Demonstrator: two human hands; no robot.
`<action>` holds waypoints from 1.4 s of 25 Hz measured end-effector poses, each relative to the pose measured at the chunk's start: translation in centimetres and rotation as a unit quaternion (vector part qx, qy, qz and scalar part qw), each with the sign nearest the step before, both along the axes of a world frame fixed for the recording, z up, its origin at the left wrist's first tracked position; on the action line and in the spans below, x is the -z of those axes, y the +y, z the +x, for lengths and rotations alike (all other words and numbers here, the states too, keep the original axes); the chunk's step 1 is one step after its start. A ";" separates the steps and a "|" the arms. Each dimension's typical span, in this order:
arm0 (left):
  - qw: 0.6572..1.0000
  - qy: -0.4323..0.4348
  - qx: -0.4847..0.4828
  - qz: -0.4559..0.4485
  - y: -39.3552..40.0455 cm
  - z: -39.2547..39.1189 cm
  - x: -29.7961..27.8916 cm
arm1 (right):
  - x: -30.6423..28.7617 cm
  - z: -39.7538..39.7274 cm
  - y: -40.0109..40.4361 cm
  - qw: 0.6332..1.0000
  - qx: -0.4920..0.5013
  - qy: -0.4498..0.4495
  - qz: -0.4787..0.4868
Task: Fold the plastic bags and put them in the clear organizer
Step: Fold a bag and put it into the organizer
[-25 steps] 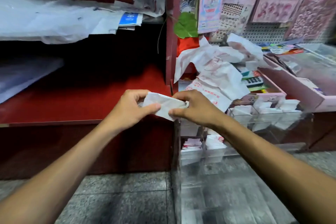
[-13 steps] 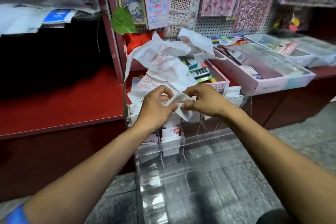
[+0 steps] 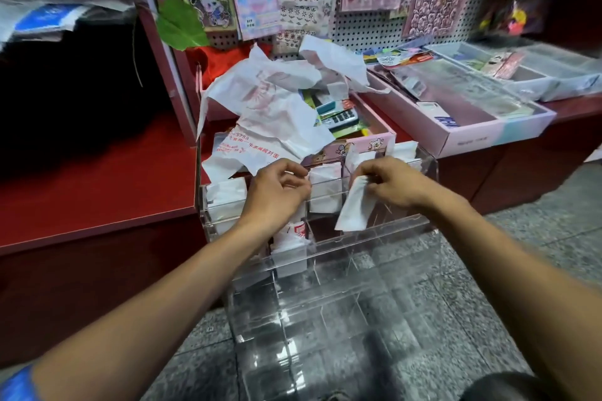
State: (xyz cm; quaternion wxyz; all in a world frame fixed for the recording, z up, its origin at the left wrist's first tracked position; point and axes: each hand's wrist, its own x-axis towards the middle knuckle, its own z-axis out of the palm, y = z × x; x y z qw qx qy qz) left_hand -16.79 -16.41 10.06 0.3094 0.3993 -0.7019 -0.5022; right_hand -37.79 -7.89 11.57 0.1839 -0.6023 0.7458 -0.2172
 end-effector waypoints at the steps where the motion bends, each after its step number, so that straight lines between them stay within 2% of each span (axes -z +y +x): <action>1: 1.000 0.005 -0.001 -0.005 -0.1 0.1 0.0 | 0.5 0.5 -0.4 0.998 -0.028 0.060 -0.003; 6: 1.000 0.020 -0.007 -0.017 -0.6 0.5 -0.1 | 2.0 2.3 -1.4 0.979 -0.018 0.185 -0.077; 11: 0.999 0.023 -0.014 -0.030 -0.7 1.2 -0.4 | 3.8 4.7 -1.4 0.944 -0.107 0.312 -0.010; 16: 0.999 0.024 -0.021 -0.038 -0.8 1.6 -0.8 | 5.5 4.8 -1.9 0.934 -0.099 0.343 0.029; 20: 0.998 0.029 -0.027 -0.044 -1.7 2.3 -0.6 | 5.2 5.0 -1.9 0.918 -0.104 0.383 0.014; 25: 0.994 0.048 -0.058 -0.075 -2.8 3.0 -0.9 | 3.6 4.8 -1.1 0.937 -0.090 0.335 -0.027; 27: 0.990 0.057 -0.087 -0.091 -3.3 3.2 -1.3 | 2.3 5.0 -1.4 0.951 -0.016 0.281 -0.130; 30: 0.984 0.059 -0.133 -0.100 -4.0 4.0 -1.7 | 0.0 6.6 -3.3 0.941 0.112 0.147 -0.282; 32: 0.983 -0.007 -0.105 -0.148 -4.2 5.0 -1.4 | -0.8 7.8 -4.9 0.952 0.129 0.085 -0.265; 34: 0.952 -0.173 -0.021 -0.250 -4.8 6.8 -0.3 | -1.0 9.4 -6.5 0.974 0.062 0.132 -0.171; 35: 0.934 -0.223 0.008 -0.279 -5.1 7.7 0.2 | -1.0 10.2 -7.0 0.977 0.025 0.171 -0.123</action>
